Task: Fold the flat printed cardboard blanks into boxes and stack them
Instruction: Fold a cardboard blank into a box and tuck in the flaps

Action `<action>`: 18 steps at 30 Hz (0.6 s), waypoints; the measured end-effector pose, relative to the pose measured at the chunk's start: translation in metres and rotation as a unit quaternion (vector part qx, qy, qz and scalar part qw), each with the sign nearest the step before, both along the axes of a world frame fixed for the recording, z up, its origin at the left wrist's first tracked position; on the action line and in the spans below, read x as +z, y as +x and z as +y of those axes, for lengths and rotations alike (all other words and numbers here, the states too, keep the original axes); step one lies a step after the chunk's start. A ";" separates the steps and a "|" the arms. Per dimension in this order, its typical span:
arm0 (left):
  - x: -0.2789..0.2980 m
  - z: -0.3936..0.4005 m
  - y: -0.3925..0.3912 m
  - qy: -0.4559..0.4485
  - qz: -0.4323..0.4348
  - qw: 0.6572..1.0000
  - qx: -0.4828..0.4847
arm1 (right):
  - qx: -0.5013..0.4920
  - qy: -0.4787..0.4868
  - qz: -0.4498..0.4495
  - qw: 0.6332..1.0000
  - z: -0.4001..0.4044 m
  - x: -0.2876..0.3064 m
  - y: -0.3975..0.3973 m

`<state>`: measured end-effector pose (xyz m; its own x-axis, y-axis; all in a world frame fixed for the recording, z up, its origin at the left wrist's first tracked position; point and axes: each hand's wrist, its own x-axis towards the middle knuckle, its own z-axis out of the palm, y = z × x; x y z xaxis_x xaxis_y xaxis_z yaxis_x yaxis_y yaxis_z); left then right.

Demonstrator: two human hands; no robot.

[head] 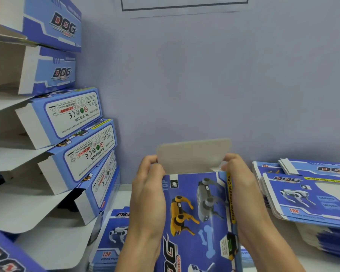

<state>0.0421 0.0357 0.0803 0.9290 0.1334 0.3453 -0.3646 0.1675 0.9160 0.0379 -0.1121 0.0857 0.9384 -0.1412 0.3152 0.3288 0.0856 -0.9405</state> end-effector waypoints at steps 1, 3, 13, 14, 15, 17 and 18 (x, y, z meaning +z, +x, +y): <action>0.001 -0.001 -0.001 0.005 -0.008 1.000 0.016 | -0.002 -0.002 -0.002 1.000 0.001 -0.001 -0.001; 0.001 -0.002 -0.004 0.008 -0.012 0.999 0.042 | -0.010 0.012 -0.004 1.000 0.001 -0.004 -0.002; 0.002 -0.007 -0.008 -0.045 0.031 0.997 0.048 | 0.023 0.031 0.001 0.999 -0.014 -0.012 0.008; 0.002 -0.008 -0.007 -0.055 0.039 0.997 0.044 | 0.063 0.013 0.001 0.998 -0.016 -0.010 0.009; 0.001 -0.008 -0.005 -0.068 0.048 0.996 0.038 | 0.097 -0.014 0.005 0.995 -0.018 -0.008 0.010; -0.001 -0.007 -0.003 -0.096 0.064 0.993 0.017 | 0.136 -0.049 0.013 0.989 -0.023 -0.007 0.010; 0.000 -0.005 -0.004 -0.113 0.075 0.991 0.006 | 0.145 -0.051 0.002 0.988 -0.025 -0.009 0.008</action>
